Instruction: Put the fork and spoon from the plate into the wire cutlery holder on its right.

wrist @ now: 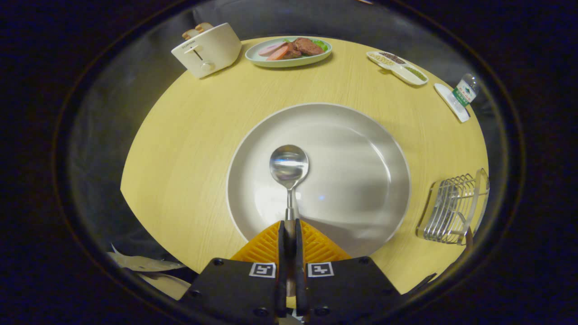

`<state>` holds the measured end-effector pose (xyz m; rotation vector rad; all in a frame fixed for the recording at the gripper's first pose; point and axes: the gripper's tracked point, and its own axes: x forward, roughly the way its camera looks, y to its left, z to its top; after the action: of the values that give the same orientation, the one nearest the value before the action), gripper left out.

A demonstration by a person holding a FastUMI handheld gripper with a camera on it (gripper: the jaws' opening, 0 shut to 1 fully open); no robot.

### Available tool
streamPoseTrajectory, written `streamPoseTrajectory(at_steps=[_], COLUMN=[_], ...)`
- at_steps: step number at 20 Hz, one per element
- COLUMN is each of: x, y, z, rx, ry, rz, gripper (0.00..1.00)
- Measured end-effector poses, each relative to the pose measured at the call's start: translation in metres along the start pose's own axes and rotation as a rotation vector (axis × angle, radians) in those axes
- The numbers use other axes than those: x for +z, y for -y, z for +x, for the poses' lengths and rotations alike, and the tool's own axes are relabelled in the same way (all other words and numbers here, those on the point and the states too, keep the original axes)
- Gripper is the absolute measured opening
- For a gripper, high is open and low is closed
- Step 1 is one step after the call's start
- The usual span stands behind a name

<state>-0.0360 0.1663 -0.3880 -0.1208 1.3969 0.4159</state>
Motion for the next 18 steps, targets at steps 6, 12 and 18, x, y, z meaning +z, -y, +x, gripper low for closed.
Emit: streamPoseTrajectory(at_steps=[6, 12, 18], x=[-0.002, 0.000, 0.000], y=[0.027, 0.061, 0.122], z=[-0.021, -0.069, -0.119], rx=[-0.015, 0.002, -0.085], ry=[0.026, 0.069, 0.111], rz=[0.028, 0.121, 0.154], gripper=[0.05, 0.05, 0.05])
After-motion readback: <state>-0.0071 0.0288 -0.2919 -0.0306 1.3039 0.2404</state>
